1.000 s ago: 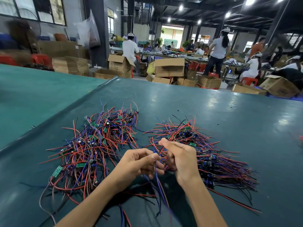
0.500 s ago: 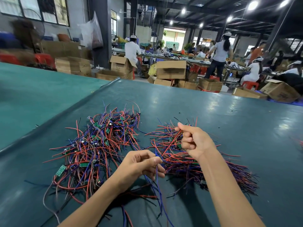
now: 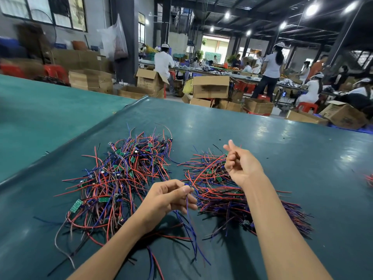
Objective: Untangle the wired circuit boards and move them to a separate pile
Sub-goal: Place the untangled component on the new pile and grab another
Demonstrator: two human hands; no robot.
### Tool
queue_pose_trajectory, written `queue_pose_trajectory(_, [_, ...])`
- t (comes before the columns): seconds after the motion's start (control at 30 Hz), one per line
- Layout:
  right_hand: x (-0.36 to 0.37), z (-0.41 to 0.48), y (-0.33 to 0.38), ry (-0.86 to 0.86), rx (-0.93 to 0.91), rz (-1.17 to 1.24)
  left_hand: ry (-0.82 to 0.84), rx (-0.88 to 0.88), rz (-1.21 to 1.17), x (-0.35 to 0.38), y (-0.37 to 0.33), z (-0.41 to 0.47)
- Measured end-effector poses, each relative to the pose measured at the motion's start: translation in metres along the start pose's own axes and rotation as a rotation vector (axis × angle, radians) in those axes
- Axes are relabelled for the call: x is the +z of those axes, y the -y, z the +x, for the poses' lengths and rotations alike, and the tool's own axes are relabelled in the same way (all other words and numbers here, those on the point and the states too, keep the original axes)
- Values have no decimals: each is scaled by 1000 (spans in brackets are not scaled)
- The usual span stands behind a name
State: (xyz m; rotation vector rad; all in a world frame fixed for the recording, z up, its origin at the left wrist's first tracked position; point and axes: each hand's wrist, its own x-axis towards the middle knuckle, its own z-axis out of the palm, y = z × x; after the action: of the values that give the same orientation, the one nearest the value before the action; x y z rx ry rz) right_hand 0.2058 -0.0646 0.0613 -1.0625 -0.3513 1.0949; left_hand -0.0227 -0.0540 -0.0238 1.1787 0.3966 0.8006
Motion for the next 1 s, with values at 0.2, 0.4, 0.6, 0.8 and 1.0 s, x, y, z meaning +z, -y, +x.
queue_pose_trajectory(0.2, [-10,-40,-29,-79,-174,-297,-68,23,-144,0,-3,4])
queue_pose_trajectory(0.4, [-2,-73,-72,336,101,-568,-131,70,-187,3,4,6])
queue_pose_trajectory(0.6, [3,-80,-88,497,173,-391,-102,47,-169,2,3,4])
queue_pose_trajectory(0.8, [3,-88,-99,408,-45,-478,-74,64,-146,1,8,6])
queue_pose_trajectory(1.0, [-3,-109,-111,314,-113,-544,-239,124,-90,3,11,10])
